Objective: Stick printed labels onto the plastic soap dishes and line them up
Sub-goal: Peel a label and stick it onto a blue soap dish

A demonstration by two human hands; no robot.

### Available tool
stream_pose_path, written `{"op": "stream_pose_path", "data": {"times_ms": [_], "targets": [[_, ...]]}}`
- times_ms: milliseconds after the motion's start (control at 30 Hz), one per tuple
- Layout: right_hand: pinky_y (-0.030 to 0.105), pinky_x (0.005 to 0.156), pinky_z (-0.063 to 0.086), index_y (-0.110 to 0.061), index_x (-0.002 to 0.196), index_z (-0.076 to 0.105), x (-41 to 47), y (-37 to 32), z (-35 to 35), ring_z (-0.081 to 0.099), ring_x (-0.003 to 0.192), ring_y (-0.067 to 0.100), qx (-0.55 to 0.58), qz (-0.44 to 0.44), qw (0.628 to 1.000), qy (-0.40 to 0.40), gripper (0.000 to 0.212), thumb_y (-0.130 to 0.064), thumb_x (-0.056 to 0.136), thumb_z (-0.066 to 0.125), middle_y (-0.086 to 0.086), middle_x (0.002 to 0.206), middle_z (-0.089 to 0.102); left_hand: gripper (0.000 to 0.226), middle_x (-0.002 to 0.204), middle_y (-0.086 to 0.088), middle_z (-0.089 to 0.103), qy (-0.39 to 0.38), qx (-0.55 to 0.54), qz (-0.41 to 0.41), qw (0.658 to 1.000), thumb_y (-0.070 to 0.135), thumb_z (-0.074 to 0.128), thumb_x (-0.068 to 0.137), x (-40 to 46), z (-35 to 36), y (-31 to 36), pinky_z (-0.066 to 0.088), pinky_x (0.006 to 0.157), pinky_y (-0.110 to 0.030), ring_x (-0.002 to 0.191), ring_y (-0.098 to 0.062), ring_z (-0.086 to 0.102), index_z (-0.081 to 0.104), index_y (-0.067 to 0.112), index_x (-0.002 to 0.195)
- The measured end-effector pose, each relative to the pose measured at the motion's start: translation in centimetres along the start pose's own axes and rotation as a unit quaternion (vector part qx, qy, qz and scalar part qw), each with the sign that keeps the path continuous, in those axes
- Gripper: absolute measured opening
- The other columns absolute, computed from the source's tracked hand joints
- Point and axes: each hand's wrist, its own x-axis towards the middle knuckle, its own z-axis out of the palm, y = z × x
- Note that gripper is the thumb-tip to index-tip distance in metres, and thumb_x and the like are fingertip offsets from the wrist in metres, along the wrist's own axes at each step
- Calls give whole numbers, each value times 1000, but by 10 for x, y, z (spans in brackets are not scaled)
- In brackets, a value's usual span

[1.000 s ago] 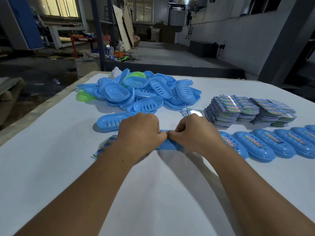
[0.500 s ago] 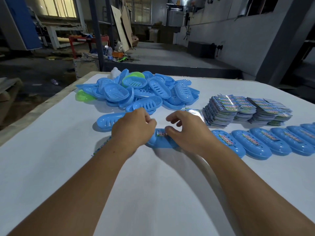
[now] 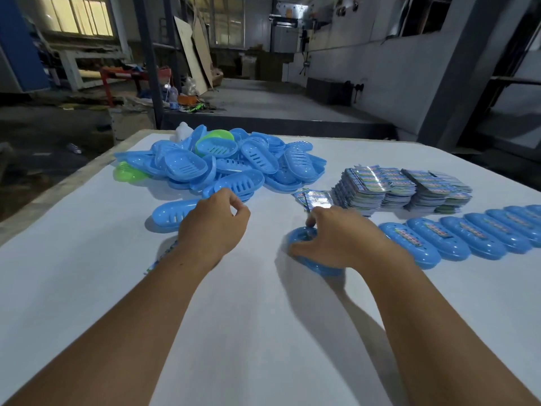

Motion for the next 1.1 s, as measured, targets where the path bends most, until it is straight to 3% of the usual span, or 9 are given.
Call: {"op": "stream_pose_path", "data": {"times_ms": [100, 233, 333, 467, 633, 767, 900, 1000, 1100], "targets": [[39, 78, 40, -20, 74, 47, 1, 12, -3, 45, 92, 33, -15, 38, 999, -15, 52, -70, 64, 55, 6, 92, 56, 13, 75, 9, 63, -9, 8, 1, 1000, 44, 54, 89, 0, 0, 0, 46, 72, -35, 81, -22, 60, 53, 31, 84], [42, 85, 38, -21, 69, 45, 4, 21, -4, 47, 106, 35, -14, 72, 996, -47, 53, -73, 61, 52, 7, 94, 48, 11, 76, 9, 64, -11, 15, 5, 1000, 42, 54, 90, 0, -1, 1, 44, 70, -34, 81, -21, 59, 55, 32, 86], [41, 82, 34, -22, 79, 48, 4, 26, -6, 44, 115, 37, -7, 88, 995, -48, 47, -67, 68, 56, 10, 104, 46, 10, 78, 11, 63, -11, 21, 3, 1000, 42, 55, 90, 0, -2, 1, 41, 70, -33, 82, -21, 58, 58, 32, 88], [41, 84, 35, -19, 121, 53, 2, 36, -11, 38, 121, 39, 21, 116, 993, -22, 48, -43, 81, 64, 12, 127, 45, 12, 81, 10, 64, -20, 28, -3, 999, 43, 56, 89, 0, -2, 2, 41, 71, -32, 83, -21, 58, 57, 32, 84], [44, 98, 39, -21, 126, 53, 6, 43, -10, 39, 122, 39, 42, 113, 993, -7, 41, -15, 86, 55, 14, 128, 45, 11, 82, 10, 65, -24, 40, -1, 999, 43, 55, 89, -1, -2, 1, 41, 71, -32, 82, -20, 59, 58, 33, 85], [42, 96, 38, -27, 134, 52, 12, 37, -4, 38, 124, 40, 41, 87, 995, 10, 51, -14, 85, 59, 12, 130, 46, 11, 82, 8, 65, -16, 65, 12, 998, 42, 53, 89, -3, -4, 0, 42, 70, -31, 79, -21, 58, 58, 33, 85], [37, 99, 33, -33, 126, 58, 16, 12, 4, 36, 120, 35, 66, 9, 996, 65, 45, -25, 82, 67, 6, 129, 46, 12, 82, 6, 63, 7, 102, 37, 994, 35, 51, 90, -4, -6, 3, 39, 68, -31, 82, -23, 58, 58, 27, 82], [36, 104, 31, -33, 120, 62, 18, -9, 14, 37, 122, 32, 101, -62, 990, 79, 37, -26, 84, 64, 1, 129, 50, 12, 101, 1, 63, 35, 147, 41, 988, 33, 56, 90, 1, -18, -3, 41, 82, -37, 103, -26, 54, 62, 24, 96], [31, 101, 27, -31, 118, 64, 19, -21, 22, 37, 124, 31, 120, -100, 984, 89, 35, -25, 84, 62, 1, 128, 52, 30, 120, -1, 58, 5, 251, 4, 968, 42, 58, 87, 5, -30, -12, 38, 93, -42, 115, -27, 48, 61, 27, 113]]}}
